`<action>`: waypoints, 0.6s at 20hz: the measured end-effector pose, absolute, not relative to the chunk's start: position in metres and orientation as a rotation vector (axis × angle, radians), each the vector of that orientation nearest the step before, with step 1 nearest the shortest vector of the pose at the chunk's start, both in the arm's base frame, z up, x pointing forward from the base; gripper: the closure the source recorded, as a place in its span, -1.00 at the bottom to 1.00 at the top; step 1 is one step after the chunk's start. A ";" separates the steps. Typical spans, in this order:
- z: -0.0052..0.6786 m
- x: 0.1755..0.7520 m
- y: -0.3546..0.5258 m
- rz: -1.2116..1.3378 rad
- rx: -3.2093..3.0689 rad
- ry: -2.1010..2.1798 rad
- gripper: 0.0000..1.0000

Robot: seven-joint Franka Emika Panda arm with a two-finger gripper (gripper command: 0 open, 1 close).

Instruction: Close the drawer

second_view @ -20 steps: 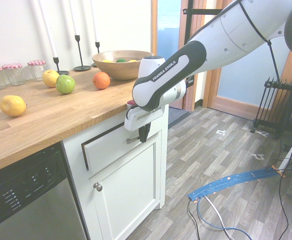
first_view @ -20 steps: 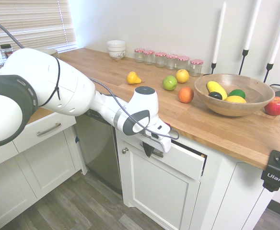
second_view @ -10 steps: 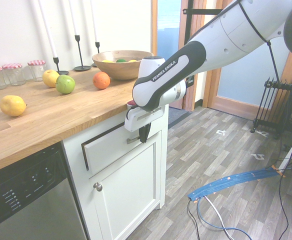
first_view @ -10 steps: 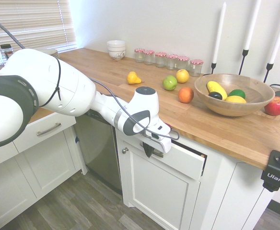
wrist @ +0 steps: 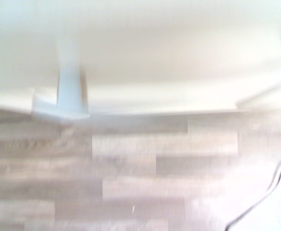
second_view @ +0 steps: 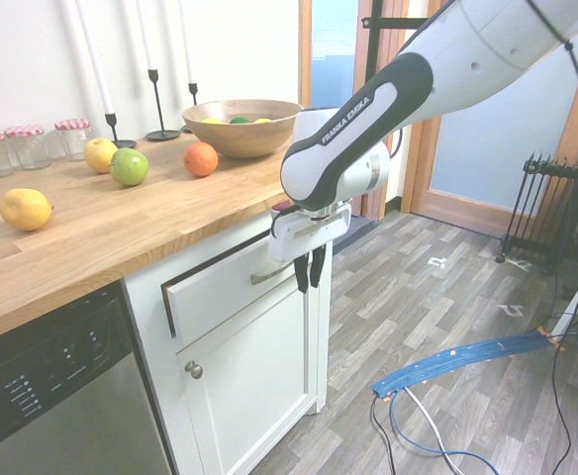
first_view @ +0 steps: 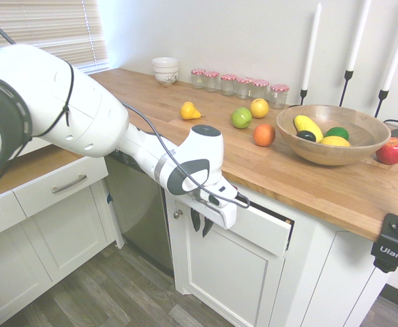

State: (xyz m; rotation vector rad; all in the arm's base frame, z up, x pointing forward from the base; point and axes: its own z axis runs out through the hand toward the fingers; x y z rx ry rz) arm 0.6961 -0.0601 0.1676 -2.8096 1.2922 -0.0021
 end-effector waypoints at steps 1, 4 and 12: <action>0.173 0.688 -0.060 0.009 -2.809 1.293 -1.00; 0.193 0.663 -0.058 0.034 -2.807 1.294 -1.00; 0.240 0.577 -0.044 0.037 -2.885 1.195 -1.00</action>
